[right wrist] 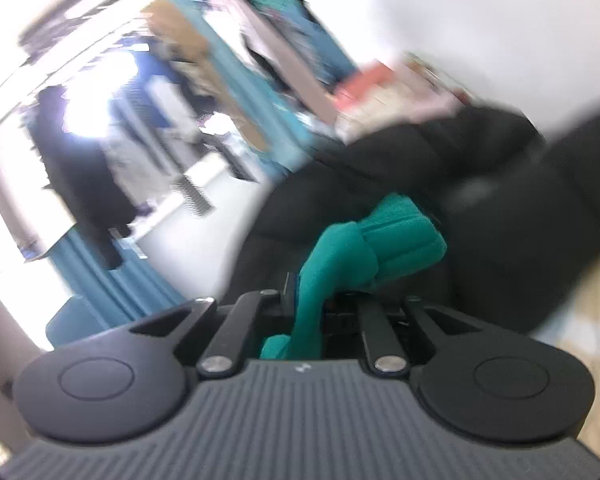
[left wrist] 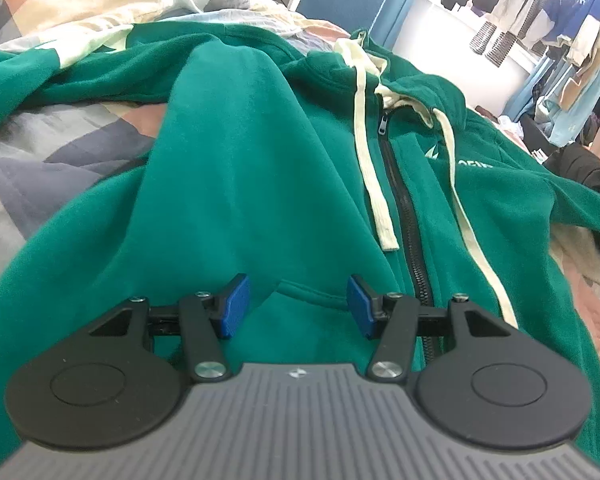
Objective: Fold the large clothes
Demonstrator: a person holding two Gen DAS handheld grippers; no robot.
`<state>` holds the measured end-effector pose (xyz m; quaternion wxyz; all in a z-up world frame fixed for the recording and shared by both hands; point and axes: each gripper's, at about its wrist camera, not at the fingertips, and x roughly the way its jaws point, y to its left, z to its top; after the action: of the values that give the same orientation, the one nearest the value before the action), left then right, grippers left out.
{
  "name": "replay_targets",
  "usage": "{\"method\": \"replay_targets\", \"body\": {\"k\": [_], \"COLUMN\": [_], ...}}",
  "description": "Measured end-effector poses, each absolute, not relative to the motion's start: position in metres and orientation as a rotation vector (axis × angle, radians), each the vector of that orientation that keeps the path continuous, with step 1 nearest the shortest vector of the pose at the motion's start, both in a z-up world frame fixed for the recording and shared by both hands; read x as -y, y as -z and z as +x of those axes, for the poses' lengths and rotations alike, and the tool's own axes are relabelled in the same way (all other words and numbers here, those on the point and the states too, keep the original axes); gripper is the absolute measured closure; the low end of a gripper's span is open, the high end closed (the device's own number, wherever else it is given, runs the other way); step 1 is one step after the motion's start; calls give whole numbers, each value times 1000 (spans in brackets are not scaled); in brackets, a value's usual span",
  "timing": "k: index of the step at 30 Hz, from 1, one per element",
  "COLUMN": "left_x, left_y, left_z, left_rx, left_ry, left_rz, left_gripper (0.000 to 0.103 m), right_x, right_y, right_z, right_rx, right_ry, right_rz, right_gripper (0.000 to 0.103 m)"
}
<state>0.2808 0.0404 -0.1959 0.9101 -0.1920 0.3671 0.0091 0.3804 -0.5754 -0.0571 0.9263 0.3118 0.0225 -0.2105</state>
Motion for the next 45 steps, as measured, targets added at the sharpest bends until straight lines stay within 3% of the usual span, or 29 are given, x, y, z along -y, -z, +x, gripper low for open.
{"method": "replay_targets", "body": {"k": [9,18,28,38,42,43,45], "left_x": [-55,-75,-116,-163,-177,-180,-184], "left_y": [173,158,147,149,151,151,149], "left_z": [263,247,242,240,239,240,238], "left_rx": [-696,-640,-593,-544,-505,-497,-480], "left_ry": [-2,25,-14,-90,-113,-116,-113], "left_rz": [-408,-463,-508,-609,-655,-664,-679], "left_gripper": [44,44,44,44,44,44,44], "right_x": [437,263,95,41,42,43,45], "right_y": [-64,-86,-5,126,152,154,150], "right_z": [377,345,295,248,249,248,249], "right_rx": [32,52,-43,-330,-460,-486,-535], "right_ry": [190,-86,-487,-664,-685,-691,-718], "right_rz": [210,-77,-336,-393,-380,-376,-365], "right_gripper": [92,92,92,92,89,87,69]}}
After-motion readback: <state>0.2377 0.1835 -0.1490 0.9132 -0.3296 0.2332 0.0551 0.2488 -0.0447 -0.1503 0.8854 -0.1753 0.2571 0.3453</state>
